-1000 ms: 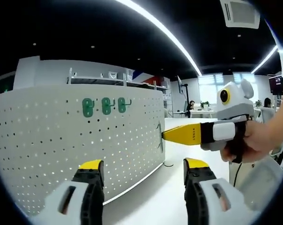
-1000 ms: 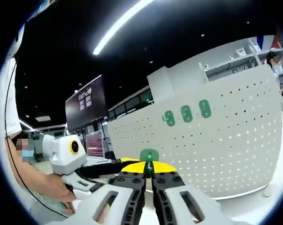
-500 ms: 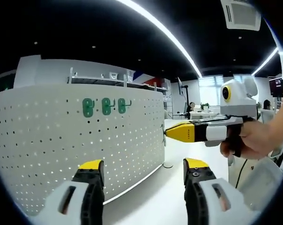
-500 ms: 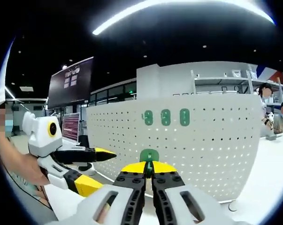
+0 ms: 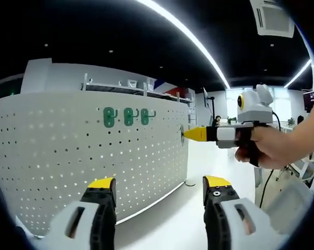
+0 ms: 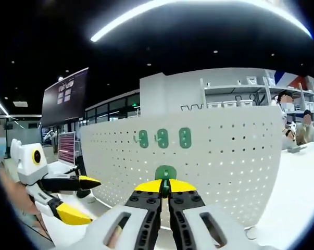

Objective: Insert the hook assembly into the mounting plate slot until the hook locks in place.

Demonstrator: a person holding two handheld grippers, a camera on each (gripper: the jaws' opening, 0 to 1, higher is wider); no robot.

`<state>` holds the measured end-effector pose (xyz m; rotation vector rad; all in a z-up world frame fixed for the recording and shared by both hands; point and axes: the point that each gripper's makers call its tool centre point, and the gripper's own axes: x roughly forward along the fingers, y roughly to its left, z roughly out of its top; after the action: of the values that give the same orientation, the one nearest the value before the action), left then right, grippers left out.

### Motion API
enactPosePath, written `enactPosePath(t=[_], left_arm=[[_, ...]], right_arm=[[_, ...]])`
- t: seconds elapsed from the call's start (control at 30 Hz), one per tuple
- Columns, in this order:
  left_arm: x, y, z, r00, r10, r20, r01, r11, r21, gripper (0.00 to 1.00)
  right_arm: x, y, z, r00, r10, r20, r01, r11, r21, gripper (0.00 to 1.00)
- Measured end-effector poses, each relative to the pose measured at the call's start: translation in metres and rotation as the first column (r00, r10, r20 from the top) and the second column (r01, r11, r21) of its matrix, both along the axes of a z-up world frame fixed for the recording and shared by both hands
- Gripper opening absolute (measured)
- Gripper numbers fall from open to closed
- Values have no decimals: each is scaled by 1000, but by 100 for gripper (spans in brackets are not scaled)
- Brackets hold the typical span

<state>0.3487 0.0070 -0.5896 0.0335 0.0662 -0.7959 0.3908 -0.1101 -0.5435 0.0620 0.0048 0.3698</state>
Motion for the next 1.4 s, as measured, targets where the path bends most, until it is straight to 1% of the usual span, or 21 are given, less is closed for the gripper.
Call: enactPosePath(t=[0.3,0.47,0.67,1.0,1.13,1.2,1.4], left_arm=[[1,14,2,1000,31,-1,-31,999,-6,69],[0,17,1,999,36,-1,-36,999,2,69],[2,27,4,998,59,-1,-59,998,-5,68],[0,34,5,997,77,0,-77,997,-9,67],[1,38,5,996,89,1,-89,996,-10,67],[2,41,6,995,99,-1,-99,995,-16,67],[2,47,7,994,113,0,-113,994,-14,67]], right_arm=[[18,-12,13,999,-34,20,34,999,-2,1],[29,-19,16,998,-54,28,54,999,-4,1],[40,-26,27,996,-73,59,75,997,-25,1],[56,-38,37,991,-102,88,107,993,-54,1],[63,-42,42,987,-117,114,127,988,-89,1],[67,-43,44,986,-119,113,129,988,-80,1],[74,-48,46,983,-134,127,146,985,-93,1]])
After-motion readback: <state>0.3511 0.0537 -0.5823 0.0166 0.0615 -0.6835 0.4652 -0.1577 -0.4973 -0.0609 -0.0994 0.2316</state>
